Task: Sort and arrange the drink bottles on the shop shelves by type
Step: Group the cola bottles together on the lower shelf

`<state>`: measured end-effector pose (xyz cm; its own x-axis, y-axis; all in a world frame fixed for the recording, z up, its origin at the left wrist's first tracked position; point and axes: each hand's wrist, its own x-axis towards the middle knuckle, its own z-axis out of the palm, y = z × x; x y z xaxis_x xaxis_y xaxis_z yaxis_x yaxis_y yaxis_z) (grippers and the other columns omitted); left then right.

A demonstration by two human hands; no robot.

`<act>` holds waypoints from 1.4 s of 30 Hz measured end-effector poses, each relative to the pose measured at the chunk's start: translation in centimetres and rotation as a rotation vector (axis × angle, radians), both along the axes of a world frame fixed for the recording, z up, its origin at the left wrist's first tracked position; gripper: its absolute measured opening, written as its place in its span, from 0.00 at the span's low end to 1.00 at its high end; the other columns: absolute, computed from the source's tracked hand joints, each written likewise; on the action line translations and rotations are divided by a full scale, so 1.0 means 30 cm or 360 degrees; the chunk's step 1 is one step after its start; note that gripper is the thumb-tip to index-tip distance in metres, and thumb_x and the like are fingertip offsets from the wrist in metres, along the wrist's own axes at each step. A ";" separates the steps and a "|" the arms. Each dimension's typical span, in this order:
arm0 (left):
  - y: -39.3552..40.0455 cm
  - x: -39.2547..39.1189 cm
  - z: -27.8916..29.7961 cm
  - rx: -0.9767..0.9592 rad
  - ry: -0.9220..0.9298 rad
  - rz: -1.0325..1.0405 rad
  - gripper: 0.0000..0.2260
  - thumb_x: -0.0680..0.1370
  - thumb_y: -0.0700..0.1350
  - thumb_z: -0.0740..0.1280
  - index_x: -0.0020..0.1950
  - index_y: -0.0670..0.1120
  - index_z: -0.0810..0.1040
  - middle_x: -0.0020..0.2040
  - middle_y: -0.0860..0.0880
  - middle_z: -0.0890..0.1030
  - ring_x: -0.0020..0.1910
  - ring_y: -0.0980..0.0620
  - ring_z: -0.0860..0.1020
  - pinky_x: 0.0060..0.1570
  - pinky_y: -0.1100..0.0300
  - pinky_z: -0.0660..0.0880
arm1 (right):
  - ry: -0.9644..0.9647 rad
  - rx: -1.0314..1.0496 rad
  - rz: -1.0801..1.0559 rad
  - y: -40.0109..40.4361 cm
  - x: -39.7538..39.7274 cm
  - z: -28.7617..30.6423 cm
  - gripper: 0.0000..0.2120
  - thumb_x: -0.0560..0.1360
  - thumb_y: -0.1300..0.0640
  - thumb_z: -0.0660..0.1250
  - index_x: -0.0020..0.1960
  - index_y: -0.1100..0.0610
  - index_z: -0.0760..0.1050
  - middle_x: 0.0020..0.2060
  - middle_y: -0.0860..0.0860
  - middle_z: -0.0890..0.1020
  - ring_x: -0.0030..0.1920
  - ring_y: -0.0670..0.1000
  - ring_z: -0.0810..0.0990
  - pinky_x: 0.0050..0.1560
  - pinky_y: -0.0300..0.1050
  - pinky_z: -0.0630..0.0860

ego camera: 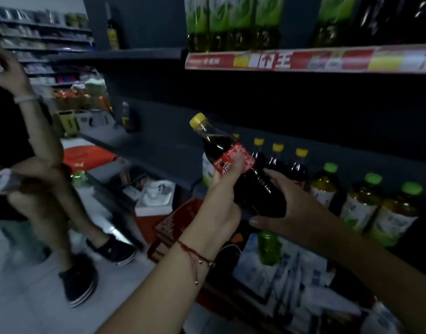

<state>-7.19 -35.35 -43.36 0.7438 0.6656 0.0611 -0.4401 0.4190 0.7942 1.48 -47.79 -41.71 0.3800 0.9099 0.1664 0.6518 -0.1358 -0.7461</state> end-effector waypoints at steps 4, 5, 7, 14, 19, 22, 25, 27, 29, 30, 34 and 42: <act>-0.020 -0.011 -0.161 0.0096 0.0139 -0.0107 0.27 0.74 0.58 0.70 0.72 0.51 0.74 0.66 0.45 0.80 0.66 0.46 0.77 0.69 0.45 0.71 | 0.0242 -0.0036 -0.0051 0.009 0.028 -0.201 0.30 0.68 0.49 0.78 0.56 0.28 0.62 0.52 0.30 0.75 0.47 0.24 0.74 0.43 0.22 0.72; -0.019 -0.010 -0.197 0.0128 0.0183 -0.0118 0.26 0.75 0.58 0.70 0.71 0.52 0.74 0.66 0.47 0.80 0.67 0.47 0.77 0.70 0.46 0.70 | 0.0310 -0.0056 -0.0064 0.009 0.038 -0.246 0.30 0.68 0.50 0.78 0.57 0.30 0.64 0.53 0.33 0.77 0.48 0.26 0.75 0.45 0.24 0.73; -0.014 -0.005 -0.264 0.0205 0.0273 -0.0125 0.24 0.77 0.59 0.68 0.71 0.52 0.74 0.66 0.48 0.80 0.67 0.48 0.76 0.71 0.46 0.68 | 0.0407 -0.0091 -0.0101 0.005 0.060 -0.331 0.30 0.67 0.50 0.79 0.63 0.37 0.68 0.55 0.39 0.80 0.51 0.33 0.78 0.51 0.32 0.76; 0.000 0.043 -0.440 0.0391 0.0601 -0.0073 0.17 0.81 0.52 0.65 0.68 0.47 0.75 0.62 0.45 0.82 0.62 0.47 0.80 0.59 0.43 0.78 | 0.0652 -0.0198 -0.0278 -0.037 0.136 -0.521 0.31 0.66 0.51 0.79 0.60 0.36 0.65 0.54 0.38 0.78 0.51 0.35 0.78 0.48 0.35 0.75; -0.030 0.119 -0.476 0.0409 0.0700 -0.0017 0.13 0.81 0.49 0.66 0.62 0.45 0.80 0.54 0.42 0.85 0.52 0.46 0.84 0.46 0.54 0.82 | 0.0754 -0.0213 -0.0288 -0.052 0.157 -0.591 0.23 0.69 0.52 0.76 0.56 0.34 0.69 0.49 0.37 0.81 0.50 0.36 0.80 0.47 0.35 0.75; -0.052 0.153 -0.476 0.0352 0.0723 -0.0007 0.13 0.80 0.50 0.67 0.59 0.44 0.81 0.50 0.43 0.86 0.49 0.47 0.85 0.42 0.55 0.82 | 0.0752 -0.0200 -0.0418 -0.066 0.162 -0.597 0.18 0.68 0.47 0.74 0.49 0.31 0.69 0.44 0.32 0.80 0.45 0.33 0.78 0.48 0.37 0.75; -0.086 0.185 -0.483 0.0486 0.0773 -0.0004 0.13 0.78 0.51 0.69 0.57 0.45 0.80 0.49 0.45 0.86 0.48 0.49 0.86 0.43 0.52 0.83 | 0.0680 -0.0187 -0.0529 -0.088 0.178 -0.611 0.19 0.66 0.41 0.73 0.55 0.35 0.71 0.46 0.35 0.80 0.46 0.35 0.79 0.50 0.42 0.78; -0.116 0.212 -0.471 0.0663 0.0794 -0.0030 0.12 0.77 0.51 0.70 0.57 0.47 0.80 0.49 0.48 0.86 0.48 0.52 0.85 0.44 0.56 0.83 | 0.0745 -0.0108 -0.0594 -0.107 0.197 -0.611 0.20 0.68 0.44 0.74 0.57 0.38 0.71 0.47 0.36 0.80 0.46 0.34 0.79 0.48 0.36 0.78; -0.139 0.240 -0.438 0.0944 0.0782 -0.0084 0.11 0.77 0.51 0.69 0.59 0.51 0.79 0.50 0.54 0.86 0.50 0.57 0.84 0.46 0.63 0.81 | 0.0846 -0.0013 -0.0669 -0.128 0.219 -0.603 0.21 0.69 0.47 0.75 0.58 0.39 0.72 0.49 0.36 0.80 0.46 0.33 0.78 0.41 0.28 0.75; -0.149 0.255 -0.413 0.1094 0.0761 -0.0138 0.13 0.78 0.53 0.68 0.61 0.52 0.79 0.52 0.55 0.85 0.52 0.60 0.83 0.49 0.65 0.79 | 0.0911 0.0049 -0.0708 -0.139 0.229 -0.599 0.21 0.69 0.49 0.76 0.58 0.39 0.72 0.50 0.37 0.80 0.46 0.33 0.78 0.39 0.27 0.74; -0.142 0.356 -0.286 0.1502 0.0672 -0.0098 0.16 0.81 0.56 0.59 0.60 0.50 0.81 0.54 0.53 0.84 0.54 0.62 0.81 0.50 0.66 0.77 | 0.1100 0.0323 -0.0810 -0.179 0.263 -0.594 0.22 0.68 0.55 0.78 0.56 0.41 0.75 0.50 0.39 0.82 0.47 0.35 0.80 0.40 0.27 0.75; -0.081 0.707 -0.161 0.3434 0.1038 0.0860 0.43 0.74 0.68 0.57 0.81 0.43 0.55 0.73 0.37 0.68 0.76 0.34 0.59 0.76 0.40 0.51 | 0.1280 0.0588 -0.0899 -0.262 0.304 -0.549 0.23 0.68 0.57 0.78 0.57 0.42 0.72 0.50 0.39 0.80 0.48 0.38 0.78 0.41 0.31 0.73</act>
